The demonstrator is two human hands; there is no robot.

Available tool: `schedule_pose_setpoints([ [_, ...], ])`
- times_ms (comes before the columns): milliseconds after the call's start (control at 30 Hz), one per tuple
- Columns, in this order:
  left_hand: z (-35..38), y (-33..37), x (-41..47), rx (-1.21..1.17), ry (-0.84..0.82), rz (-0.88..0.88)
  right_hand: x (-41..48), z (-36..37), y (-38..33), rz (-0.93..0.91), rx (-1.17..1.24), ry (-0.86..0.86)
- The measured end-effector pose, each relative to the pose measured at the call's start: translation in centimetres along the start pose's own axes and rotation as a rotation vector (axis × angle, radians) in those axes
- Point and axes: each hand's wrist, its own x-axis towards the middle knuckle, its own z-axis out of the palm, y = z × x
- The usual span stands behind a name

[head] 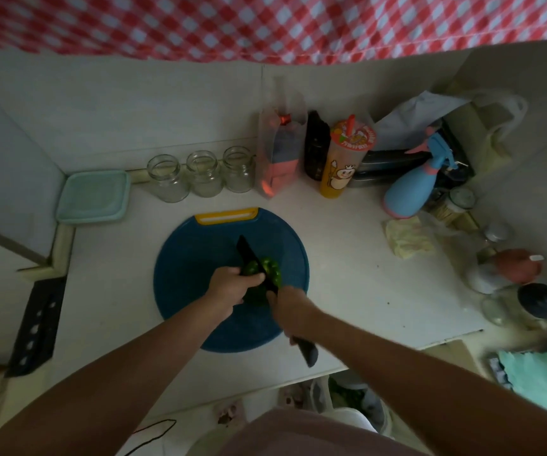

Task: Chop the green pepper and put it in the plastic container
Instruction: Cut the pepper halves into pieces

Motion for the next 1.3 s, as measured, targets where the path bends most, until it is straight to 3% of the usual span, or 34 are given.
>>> schedule_pose_setpoints([
  [100, -0.2, -0.2, 0.2, -0.013, -0.015, -0.015, 0.4, 2.5, 1.1, -0.033, 0.150, 0.068],
  [333, -0.1, -0.6, 0.3, -0.050, -0.009, 0.011, 1.0, 5.7, 3.3, -0.059, 0.206, 0.206],
  [667, -0.8, -1.0, 0.3, -0.087, -0.059, -0.025, 2.7, 6.5, 2.2, 0.029, 0.144, 0.191],
  [933, -4.7, -1.8, 0.5, -0.413, -0.074, -0.083, 3.4, 4.9, 3.2, -0.057, 0.108, 0.217],
  [1300, -5.5, -1.6, 0.6, 0.105, -0.033, -0.089, 2.8, 5.1, 2.0, -0.078, -0.027, 0.273],
])
